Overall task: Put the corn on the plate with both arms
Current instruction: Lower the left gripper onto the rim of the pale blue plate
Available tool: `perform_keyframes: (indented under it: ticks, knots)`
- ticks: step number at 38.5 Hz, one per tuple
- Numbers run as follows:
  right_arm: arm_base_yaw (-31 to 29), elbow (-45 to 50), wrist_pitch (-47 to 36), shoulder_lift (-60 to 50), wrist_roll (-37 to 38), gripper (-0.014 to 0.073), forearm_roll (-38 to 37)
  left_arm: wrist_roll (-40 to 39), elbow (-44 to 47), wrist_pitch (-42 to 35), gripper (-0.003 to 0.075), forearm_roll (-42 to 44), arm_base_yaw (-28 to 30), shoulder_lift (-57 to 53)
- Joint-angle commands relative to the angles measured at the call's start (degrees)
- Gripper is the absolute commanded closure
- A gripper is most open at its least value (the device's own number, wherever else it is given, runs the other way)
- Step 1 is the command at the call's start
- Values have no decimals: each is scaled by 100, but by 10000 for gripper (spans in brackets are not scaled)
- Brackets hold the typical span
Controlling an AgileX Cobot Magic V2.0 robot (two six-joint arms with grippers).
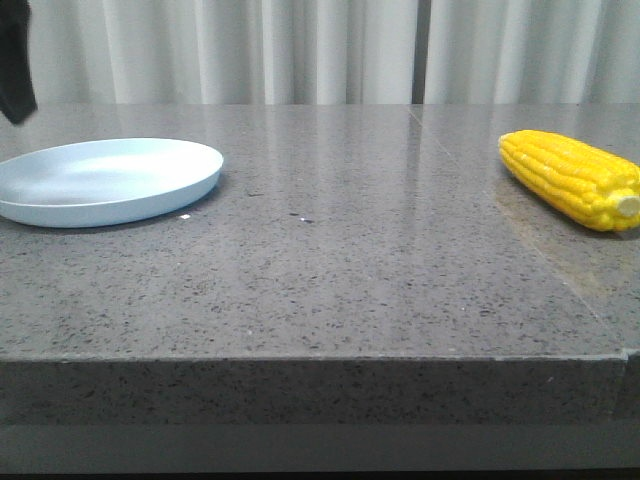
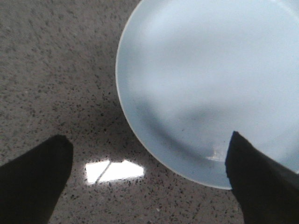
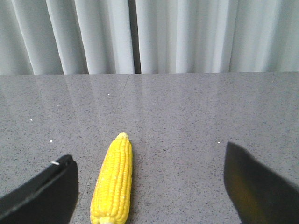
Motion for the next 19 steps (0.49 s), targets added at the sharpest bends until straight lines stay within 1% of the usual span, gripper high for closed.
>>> perform_keyframes:
  ticks: [1,11,19]
  knots:
    - [-20,-204,-406,86,-19,-59,-7,-77,-490,125,82,-46,-8,289]
    - [-20,-204,-406,86,-19,-59,-7,-77,-610,130,82,-71,-8,897]
    - [-20,-204,-406,86,-19,-59,-7,-77,-610,94,82,-85,-8,1008]
